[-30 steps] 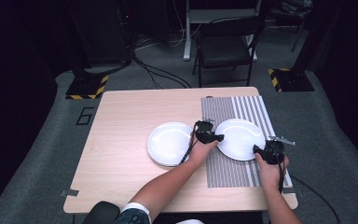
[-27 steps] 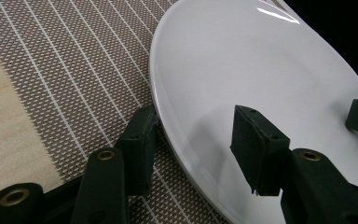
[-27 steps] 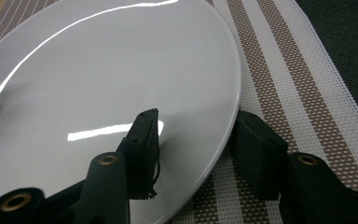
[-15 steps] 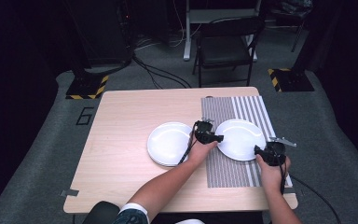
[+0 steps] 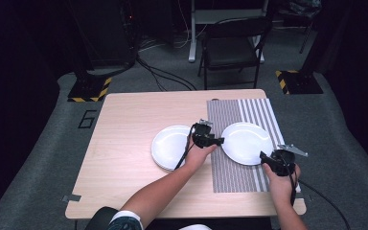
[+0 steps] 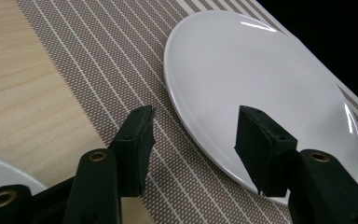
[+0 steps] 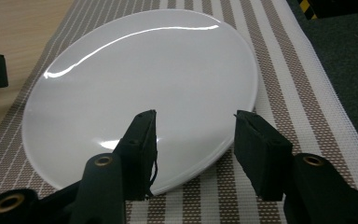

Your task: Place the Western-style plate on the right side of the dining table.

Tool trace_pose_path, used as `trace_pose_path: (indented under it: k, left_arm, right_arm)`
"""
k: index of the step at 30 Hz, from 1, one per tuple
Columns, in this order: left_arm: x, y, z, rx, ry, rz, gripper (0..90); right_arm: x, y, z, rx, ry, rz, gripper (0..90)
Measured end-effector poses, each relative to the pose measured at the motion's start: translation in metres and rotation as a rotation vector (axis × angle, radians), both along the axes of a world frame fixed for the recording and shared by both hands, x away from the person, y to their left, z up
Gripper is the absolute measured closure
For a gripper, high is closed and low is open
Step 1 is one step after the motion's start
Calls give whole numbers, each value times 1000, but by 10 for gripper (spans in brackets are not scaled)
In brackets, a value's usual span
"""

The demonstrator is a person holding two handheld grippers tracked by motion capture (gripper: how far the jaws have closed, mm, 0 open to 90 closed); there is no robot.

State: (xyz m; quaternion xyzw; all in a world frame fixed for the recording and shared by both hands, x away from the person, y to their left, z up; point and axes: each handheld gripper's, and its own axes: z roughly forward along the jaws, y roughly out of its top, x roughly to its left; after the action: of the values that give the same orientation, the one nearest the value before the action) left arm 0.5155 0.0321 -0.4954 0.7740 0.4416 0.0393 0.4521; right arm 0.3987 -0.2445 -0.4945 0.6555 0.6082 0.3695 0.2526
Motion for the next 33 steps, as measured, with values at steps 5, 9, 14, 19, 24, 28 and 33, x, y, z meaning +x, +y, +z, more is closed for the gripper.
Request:
trace_pose_path:
  k: [5, 9, 14, 19, 24, 28, 33]
  left_arm:
    - [-4, 14, 8, -3, -23, -3, 462]
    - [-6, 27, 12, -8, -31, 8, 461]
    - [-9, 41, 13, -7, -37, 31, 459]
    - [-14, 66, 15, -7, -49, 63, 457]
    - [-17, 82, 15, 1, -49, 74, 454]
    - [-21, 102, 16, 7, -56, 92, 452]
    - [-26, 122, 18, 13, -63, 111, 451]
  right_arm:
    - [-6, 14, 7, -22, -20, 60, 488]
    - [-11, 22, 12, -19, -35, 89, 488]
    - [-15, 30, 15, -17, -37, 119, 485]
    - [-17, 41, 17, -9, -37, 159, 483]
    - [-17, 51, 17, 7, -28, 191, 480]
    - [-19, 57, 16, 2, -24, 222, 478]
    - [-19, 67, 13, 0, -24, 258, 476]
